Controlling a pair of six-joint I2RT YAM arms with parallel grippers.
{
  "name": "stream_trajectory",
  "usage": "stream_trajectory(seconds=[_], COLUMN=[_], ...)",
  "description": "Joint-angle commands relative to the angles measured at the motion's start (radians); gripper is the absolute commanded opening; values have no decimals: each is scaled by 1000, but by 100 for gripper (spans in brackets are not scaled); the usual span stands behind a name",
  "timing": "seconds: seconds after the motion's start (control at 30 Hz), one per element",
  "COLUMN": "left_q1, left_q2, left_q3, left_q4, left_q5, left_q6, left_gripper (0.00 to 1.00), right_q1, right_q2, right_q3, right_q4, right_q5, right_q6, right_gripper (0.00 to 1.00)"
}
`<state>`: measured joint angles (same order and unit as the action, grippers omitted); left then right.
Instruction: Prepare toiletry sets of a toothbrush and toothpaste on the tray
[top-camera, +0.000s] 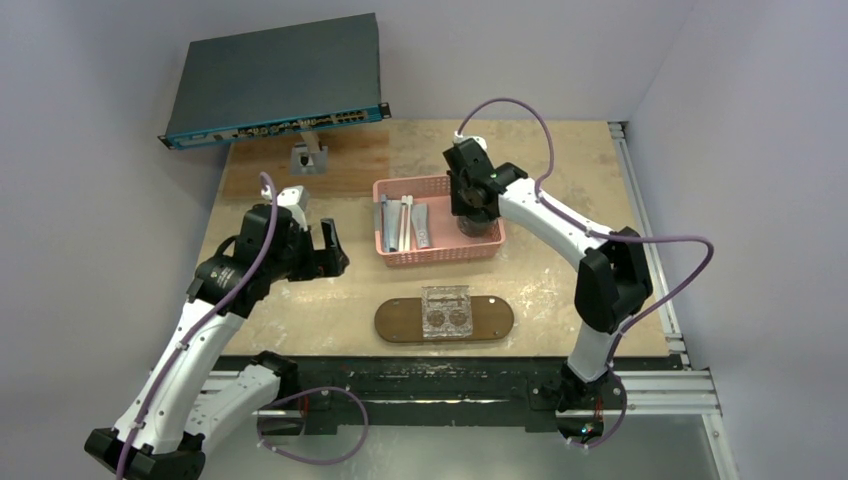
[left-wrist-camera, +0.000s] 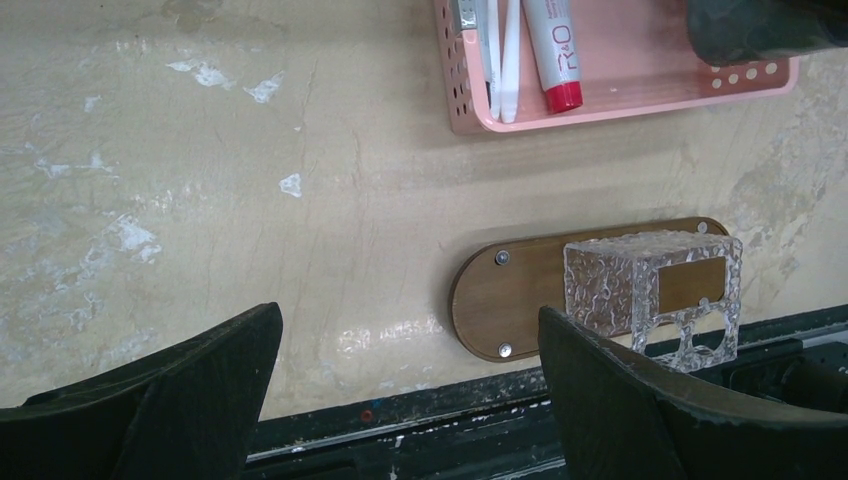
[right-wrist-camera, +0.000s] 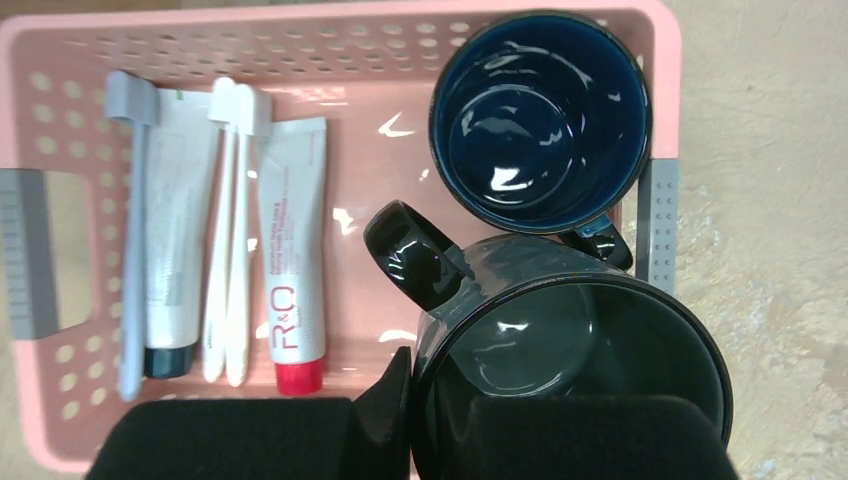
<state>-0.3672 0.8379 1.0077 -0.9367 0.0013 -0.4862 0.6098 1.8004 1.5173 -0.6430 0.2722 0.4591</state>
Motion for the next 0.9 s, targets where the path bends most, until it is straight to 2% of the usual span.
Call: stream_trajectory(seconds=[0.0,0.3,0.63,0.87], left_q1=[9,26,52,65], left_q2=[-2,-12,-41,-40], left_q3=[12,13,22,51], left_q4=[36,31,4,-57], left_q5=[15,2,-137,-298], left_q6=[15,7,-30,-92], left_gripper=[100,100,100,100], right_q1=[35,172,308,402], right_q2=[-83,-145,-199,-221], right_q3=[93,171,172,155], right_q4=[5,-34,-11,19], right_q5=[67,109,21,-66], right_q6=[-59,-122,-169,-183], right_gripper=[0,0,0,0])
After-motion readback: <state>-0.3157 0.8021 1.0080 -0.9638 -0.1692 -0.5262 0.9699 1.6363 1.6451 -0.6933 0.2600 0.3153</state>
